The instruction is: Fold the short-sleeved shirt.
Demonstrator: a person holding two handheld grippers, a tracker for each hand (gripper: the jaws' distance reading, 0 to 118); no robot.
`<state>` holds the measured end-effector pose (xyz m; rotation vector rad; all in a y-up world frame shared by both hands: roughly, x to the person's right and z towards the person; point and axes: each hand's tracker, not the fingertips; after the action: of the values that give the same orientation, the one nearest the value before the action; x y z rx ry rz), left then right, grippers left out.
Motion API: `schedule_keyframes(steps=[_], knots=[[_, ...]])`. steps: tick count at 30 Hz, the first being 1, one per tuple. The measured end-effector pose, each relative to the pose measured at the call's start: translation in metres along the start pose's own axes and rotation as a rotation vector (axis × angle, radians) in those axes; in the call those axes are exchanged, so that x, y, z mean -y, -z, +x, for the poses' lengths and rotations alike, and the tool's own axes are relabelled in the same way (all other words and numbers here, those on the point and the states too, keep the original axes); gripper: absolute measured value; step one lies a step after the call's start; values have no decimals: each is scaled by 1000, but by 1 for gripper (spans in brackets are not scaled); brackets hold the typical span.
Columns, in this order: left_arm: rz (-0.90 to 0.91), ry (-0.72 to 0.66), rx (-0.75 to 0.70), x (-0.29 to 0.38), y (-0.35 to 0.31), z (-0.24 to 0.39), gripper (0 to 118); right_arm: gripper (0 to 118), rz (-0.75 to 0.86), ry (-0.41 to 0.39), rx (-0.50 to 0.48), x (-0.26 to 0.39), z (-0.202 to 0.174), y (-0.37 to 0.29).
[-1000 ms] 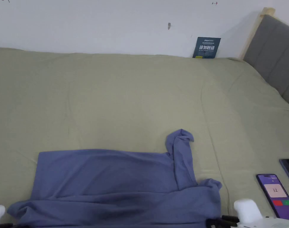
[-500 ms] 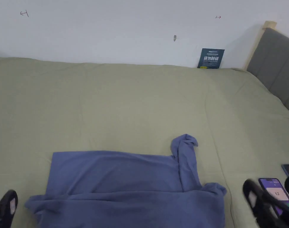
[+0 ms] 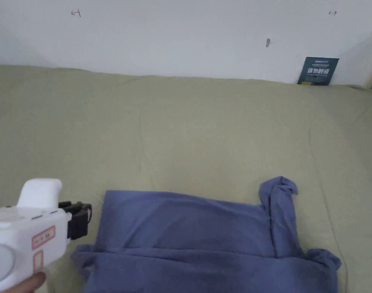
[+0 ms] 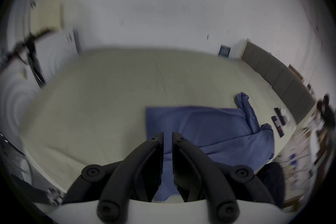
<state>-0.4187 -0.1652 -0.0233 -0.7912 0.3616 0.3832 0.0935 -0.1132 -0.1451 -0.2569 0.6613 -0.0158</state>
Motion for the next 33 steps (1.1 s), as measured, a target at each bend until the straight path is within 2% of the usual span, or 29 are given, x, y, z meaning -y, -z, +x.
schedule_keyframes(steps=[2,5,7,8,9,10,11,12,13,15,18,20,22,24,25,28,29,30,32,33], knots=[[-118,-103,84,-27,53,-21,11,0,-45,13,-17,6,2,14],[-240,-33,-54,-65,127,-40,11,0,-88,7,-15,15,3,34],[-277,-72,-30,-81,156,-48,14,0,-118,6,-16,20,6,46],[-287,-111,3,-90,169,-51,43,0,-134,0,-15,22,7,53],[-291,-135,28,-97,179,-52,82,0,-147,-1,-17,24,8,59],[-275,-139,7,-100,179,-47,111,0,-156,1,-21,25,10,65],[-276,-139,6,-102,187,-45,116,0,-167,6,-22,26,10,71],[-280,-138,10,-103,195,-43,116,0,-176,13,-24,27,11,76],[-275,-140,10,-103,200,-40,116,0,-182,19,-26,28,11,80],[-315,-126,-77,-100,214,-40,115,0,-191,29,-28,30,10,85],[-411,-107,-94,-85,235,-35,112,0,-198,45,-52,32,9,86],[-489,-71,-59,-70,244,-25,105,0,-198,43,-67,34,8,85],[-414,72,-157,-67,248,-17,105,0,-198,42,-68,34,7,84],[-412,8,-139,-69,245,-18,98,0,-201,45,-73,34,7,81],[-406,-10,-132,-72,243,-20,92,0,-200,46,-73,34,7,79],[-386,-9,-126,-78,241,-27,61,0,-202,39,-73,35,8,74],[-379,-7,-122,-78,238,-28,27,0,-204,37,-70,35,10,74],[-364,-6,-111,-78,231,-25,12,0,-212,37,-68,36,11,75],[-369,-53,-30,-74,228,-24,9,0,-231,38,-57,38,14,79],[-371,-32,-5,-71,226,-22,9,0,-242,37,-53,38,16,82]])
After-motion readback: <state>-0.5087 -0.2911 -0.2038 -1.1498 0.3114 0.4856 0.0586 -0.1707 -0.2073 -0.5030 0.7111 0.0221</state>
